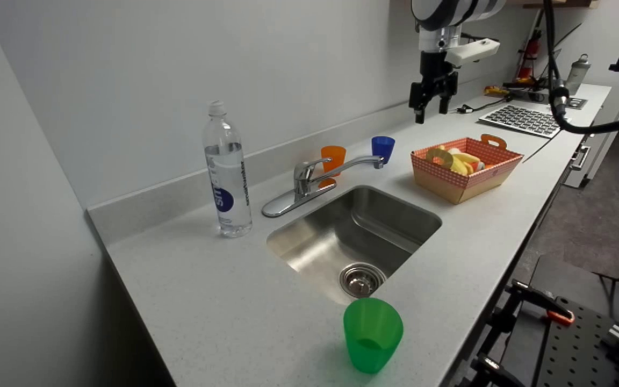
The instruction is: Move the box slightly to the left
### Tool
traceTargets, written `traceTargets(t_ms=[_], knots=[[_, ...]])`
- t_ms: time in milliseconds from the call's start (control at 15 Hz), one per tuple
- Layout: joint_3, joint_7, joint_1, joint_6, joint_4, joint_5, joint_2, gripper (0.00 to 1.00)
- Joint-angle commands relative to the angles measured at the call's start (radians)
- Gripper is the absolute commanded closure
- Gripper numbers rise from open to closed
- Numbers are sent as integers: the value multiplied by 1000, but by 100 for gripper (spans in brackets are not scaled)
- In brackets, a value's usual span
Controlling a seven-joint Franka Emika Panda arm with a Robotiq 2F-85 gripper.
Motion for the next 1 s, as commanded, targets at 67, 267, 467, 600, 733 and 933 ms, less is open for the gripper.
traceTargets(t_ms=[67, 267, 467, 600, 733, 933], knots=[[41, -15, -20, 114, 16, 55, 114, 0], [63, -21, -23, 140, 30, 66, 185, 0], [78, -17, -24, 110, 49, 68, 239, 0], [79, -12, -22, 83, 59, 56, 264, 0], [80, -12, -21, 76, 59, 49, 280, 25], [84, -27, -24, 92, 45, 48, 279, 42]])
